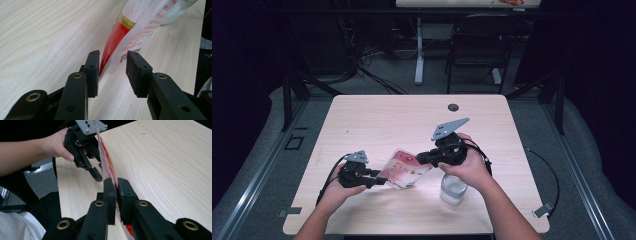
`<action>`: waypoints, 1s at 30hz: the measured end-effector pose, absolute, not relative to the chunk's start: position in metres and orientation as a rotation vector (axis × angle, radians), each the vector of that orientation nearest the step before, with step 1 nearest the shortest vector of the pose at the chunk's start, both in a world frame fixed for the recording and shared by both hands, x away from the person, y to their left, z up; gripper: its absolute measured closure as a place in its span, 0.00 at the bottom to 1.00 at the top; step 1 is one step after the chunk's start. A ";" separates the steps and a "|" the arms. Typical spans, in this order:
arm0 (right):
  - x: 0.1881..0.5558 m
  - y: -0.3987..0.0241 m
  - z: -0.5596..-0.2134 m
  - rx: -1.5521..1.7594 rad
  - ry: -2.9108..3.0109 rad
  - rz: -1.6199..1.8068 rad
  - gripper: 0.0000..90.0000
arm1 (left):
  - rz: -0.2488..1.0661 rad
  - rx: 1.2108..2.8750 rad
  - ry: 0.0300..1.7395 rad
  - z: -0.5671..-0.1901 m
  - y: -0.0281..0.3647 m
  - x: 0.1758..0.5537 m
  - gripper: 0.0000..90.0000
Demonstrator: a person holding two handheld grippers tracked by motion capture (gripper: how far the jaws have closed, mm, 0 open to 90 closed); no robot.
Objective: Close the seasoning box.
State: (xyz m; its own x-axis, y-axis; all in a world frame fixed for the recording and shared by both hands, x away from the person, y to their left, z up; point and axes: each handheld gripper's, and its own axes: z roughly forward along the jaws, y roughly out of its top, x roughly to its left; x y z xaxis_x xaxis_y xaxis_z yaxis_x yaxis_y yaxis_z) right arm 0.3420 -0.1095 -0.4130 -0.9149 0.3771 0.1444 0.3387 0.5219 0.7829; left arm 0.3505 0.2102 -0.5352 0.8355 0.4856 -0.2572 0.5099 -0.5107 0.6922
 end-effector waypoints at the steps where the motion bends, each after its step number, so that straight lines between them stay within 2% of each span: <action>1: 0.342 -0.109 -0.413 0.629 2.706 1.373 0.95 | -0.041 2.195 0.723 -0.534 0.211 0.350 0.71; 12: 0.343 -0.095 -0.408 0.590 2.725 1.344 0.94 | -0.017 2.173 0.683 -0.519 0.217 0.346 0.73; 21: 0.343 -0.089 -0.408 0.581 2.729 1.343 0.94 | 0.058 2.221 0.663 -0.517 0.217 0.343 0.87; 30: 0.345 -0.086 -0.408 0.592 2.728 1.350 0.94 | 0.085 2.236 0.650 -0.517 0.218 0.343 0.89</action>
State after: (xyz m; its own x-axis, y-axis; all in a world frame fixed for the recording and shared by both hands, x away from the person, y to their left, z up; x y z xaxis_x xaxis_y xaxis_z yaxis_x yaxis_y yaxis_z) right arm 0.3448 -0.0859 -0.4077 -0.9262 0.3538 0.1301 0.3181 0.5483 0.7734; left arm 0.3430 0.2178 -0.5167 0.8663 0.4784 -0.1434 0.4257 -0.5572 0.7129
